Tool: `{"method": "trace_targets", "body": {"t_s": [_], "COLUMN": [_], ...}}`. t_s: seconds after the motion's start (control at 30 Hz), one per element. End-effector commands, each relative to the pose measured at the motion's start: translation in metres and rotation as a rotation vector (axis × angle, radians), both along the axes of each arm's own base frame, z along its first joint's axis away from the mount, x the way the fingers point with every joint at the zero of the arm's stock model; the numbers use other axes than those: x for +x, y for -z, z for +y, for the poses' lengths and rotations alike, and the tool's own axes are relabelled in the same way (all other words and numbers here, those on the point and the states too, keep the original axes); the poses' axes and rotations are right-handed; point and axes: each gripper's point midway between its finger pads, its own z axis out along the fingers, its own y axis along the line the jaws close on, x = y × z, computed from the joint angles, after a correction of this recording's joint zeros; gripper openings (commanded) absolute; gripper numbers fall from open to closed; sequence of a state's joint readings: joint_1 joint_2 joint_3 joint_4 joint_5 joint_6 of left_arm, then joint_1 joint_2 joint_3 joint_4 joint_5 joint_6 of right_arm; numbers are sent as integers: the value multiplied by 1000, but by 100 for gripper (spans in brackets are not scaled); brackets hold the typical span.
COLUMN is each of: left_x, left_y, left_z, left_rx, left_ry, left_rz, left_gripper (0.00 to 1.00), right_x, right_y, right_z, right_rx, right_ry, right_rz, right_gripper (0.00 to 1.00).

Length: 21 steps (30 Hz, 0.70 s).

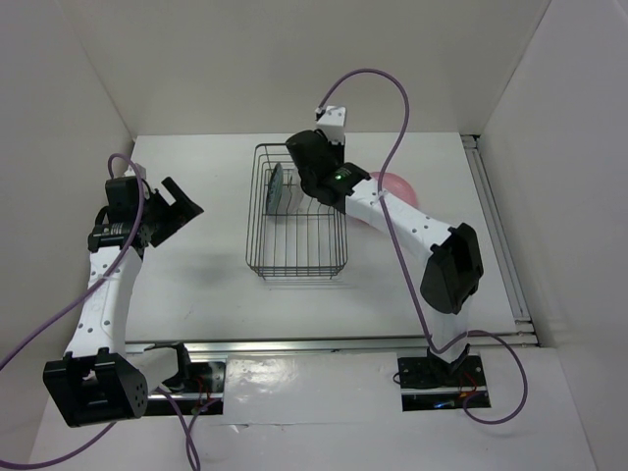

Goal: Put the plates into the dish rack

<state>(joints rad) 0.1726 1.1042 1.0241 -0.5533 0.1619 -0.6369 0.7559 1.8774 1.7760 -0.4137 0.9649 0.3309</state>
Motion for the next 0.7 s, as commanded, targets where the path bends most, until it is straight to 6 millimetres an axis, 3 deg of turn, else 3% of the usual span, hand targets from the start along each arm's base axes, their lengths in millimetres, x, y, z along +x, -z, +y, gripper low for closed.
{"method": "trace_targets", "body": {"t_s": [0.0, 0.2, 0.33, 0.67], "left_x": [6, 6, 6, 6], "left_y": [-20, -20, -20, -20], "left_z": [0, -2, -2, -2], "left_rx": [-9, -15, -15, -15], "left_ry": [-5, 2, 2, 2], "left_rz": [-68, -69, -69, -69], "left_gripper": [100, 100, 100, 100], "right_x": [3, 3, 9, 17], "right_y": [-44, -45, -27, -9], "right_z": [-7, -14, -9, 1], "right_rx": [69, 70, 43, 40], "right_ry": [81, 92, 91, 87], "right_rz": [-122, -125, -98, -77], "right_gripper": [0, 0, 0, 0]}}
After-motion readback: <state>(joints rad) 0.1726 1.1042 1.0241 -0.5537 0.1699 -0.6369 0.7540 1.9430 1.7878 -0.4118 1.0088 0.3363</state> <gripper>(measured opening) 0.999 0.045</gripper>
